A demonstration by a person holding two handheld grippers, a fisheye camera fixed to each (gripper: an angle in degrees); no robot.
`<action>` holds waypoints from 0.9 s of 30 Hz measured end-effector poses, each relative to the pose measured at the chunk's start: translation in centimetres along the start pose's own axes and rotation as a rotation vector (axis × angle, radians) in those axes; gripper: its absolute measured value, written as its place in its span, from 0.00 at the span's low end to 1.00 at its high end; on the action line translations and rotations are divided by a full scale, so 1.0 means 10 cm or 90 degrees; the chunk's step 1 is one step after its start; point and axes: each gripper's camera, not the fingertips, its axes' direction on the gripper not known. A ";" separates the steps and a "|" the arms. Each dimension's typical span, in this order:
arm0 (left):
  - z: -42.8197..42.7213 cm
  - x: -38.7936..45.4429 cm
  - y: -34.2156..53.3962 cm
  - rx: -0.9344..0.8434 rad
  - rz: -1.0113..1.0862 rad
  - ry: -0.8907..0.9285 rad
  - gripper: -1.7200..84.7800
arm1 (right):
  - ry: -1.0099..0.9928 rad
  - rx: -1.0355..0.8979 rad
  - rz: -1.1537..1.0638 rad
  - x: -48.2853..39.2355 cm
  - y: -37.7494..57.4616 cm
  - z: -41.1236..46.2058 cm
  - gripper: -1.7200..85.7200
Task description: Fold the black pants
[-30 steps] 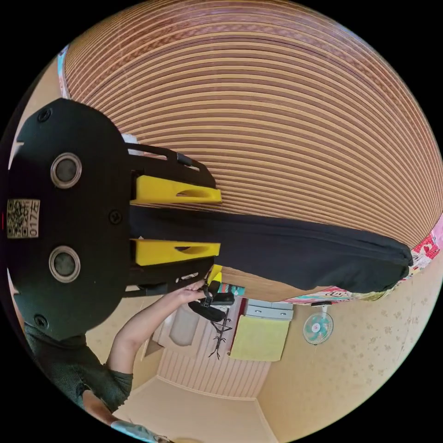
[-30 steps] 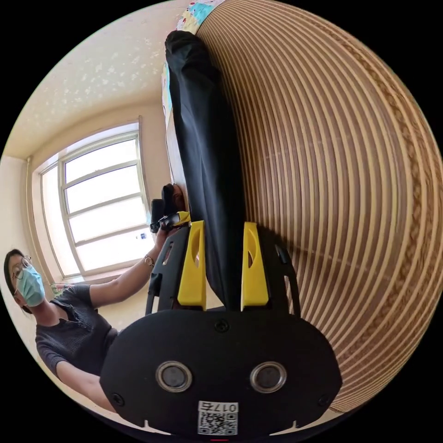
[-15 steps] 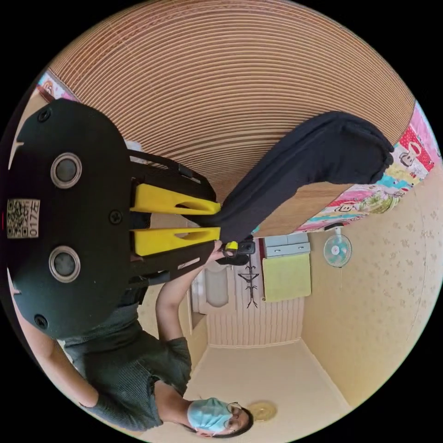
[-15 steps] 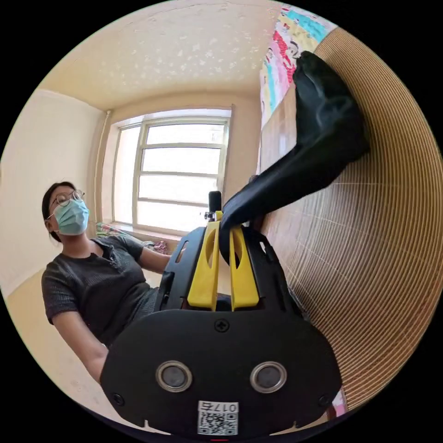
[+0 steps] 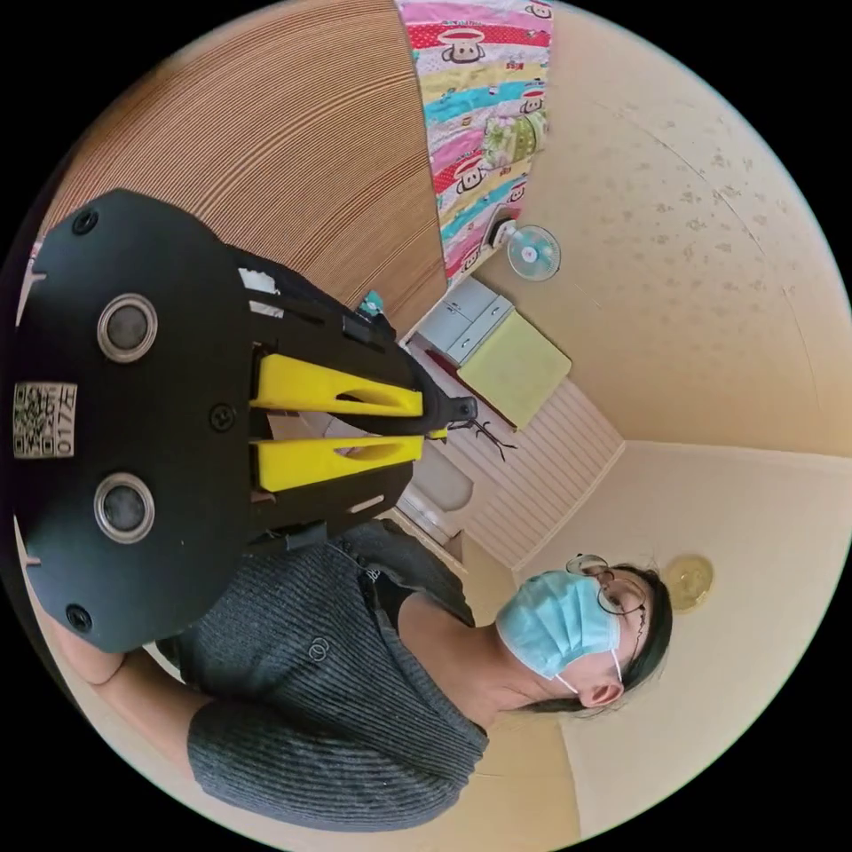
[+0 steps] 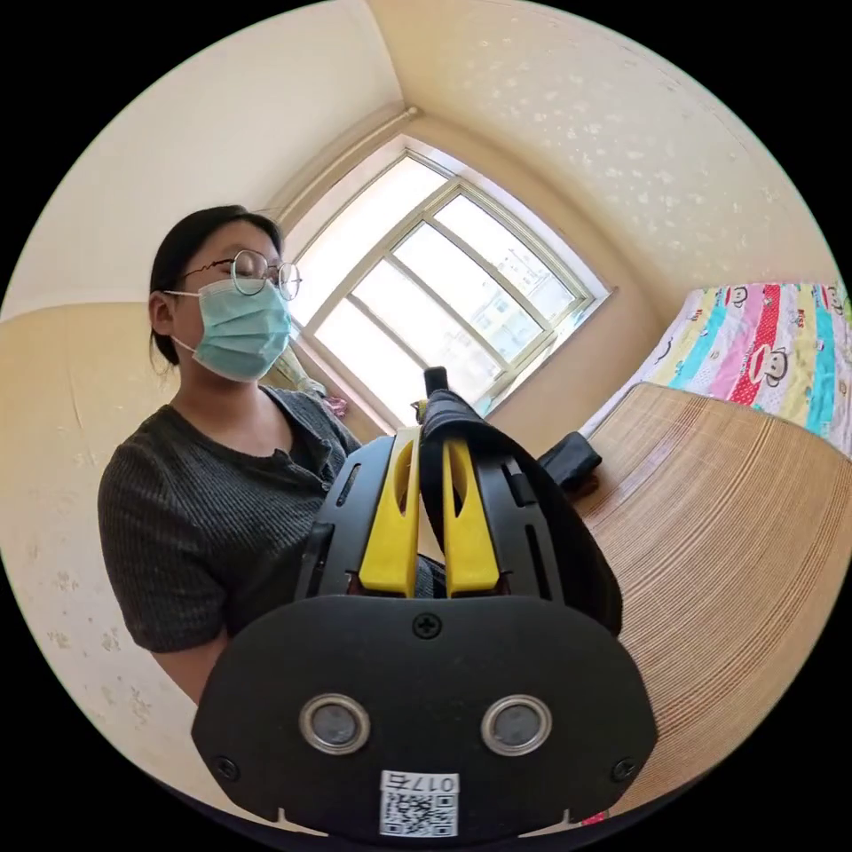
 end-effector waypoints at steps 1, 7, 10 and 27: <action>0.00 0.03 -0.08 0.001 0.008 -0.010 0.07 | 0.036 -0.009 0.007 -0.01 -0.18 -0.04 0.02; 0.16 -0.76 -0.39 -0.022 -0.060 -0.166 0.07 | 0.177 -0.052 0.126 1.19 -0.55 -0.09 0.03; 0.36 -1.70 -0.26 -0.052 -0.178 -0.222 0.07 | 0.221 -0.086 0.182 2.23 -0.50 -0.06 0.03; 1.36 -3.48 2.89 -0.334 -0.585 -0.275 0.07 | 0.262 -0.186 0.660 3.63 2.27 0.77 0.10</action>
